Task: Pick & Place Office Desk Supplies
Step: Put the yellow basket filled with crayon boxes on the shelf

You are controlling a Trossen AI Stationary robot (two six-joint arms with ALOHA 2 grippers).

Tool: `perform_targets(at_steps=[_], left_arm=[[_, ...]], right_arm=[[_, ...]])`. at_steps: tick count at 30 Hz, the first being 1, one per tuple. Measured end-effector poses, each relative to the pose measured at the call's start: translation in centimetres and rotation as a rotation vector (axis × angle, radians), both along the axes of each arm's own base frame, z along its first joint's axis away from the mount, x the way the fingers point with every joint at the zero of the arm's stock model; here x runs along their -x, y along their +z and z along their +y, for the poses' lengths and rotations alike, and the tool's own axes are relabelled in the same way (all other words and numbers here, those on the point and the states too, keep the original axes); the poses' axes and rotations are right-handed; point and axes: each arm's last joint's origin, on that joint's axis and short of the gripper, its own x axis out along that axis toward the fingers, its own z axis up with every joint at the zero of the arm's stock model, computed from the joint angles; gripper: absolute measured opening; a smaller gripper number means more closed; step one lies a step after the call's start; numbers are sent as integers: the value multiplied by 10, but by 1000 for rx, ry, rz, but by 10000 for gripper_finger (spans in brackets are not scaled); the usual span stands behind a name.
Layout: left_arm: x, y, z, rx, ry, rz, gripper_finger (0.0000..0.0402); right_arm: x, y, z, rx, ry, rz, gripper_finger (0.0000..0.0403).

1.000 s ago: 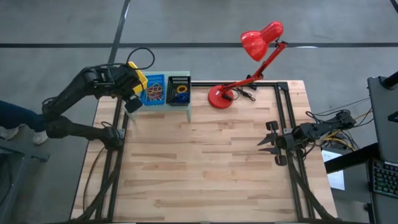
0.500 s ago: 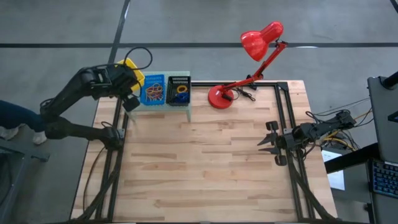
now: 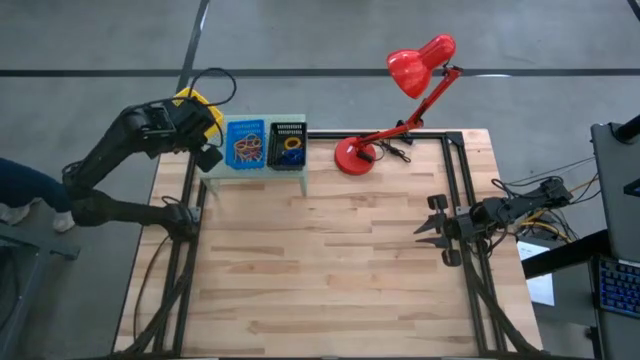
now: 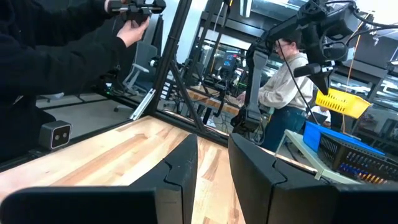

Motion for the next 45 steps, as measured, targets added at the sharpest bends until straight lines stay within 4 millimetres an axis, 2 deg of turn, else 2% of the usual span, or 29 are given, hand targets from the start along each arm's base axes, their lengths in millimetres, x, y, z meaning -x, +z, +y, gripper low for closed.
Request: perform_targets(at_steps=[7, 15, 24, 45], left_arm=[[5, -6, 10, 20, 67, 23, 10], [6, -41, 20, 106, 82, 149, 10], [0, -71, 24, 153, 82, 176, 10], [-13, -74, 29, 203, 0, -10, 10]], right_arm=[[0, 0, 0, 0, 0, 0, 86], [0, 0, 0, 0, -1, 0, 86], [0, 0, 0, 0, 0, 0, 86], [0, 0, 0, 0, 0, 0, 86]])
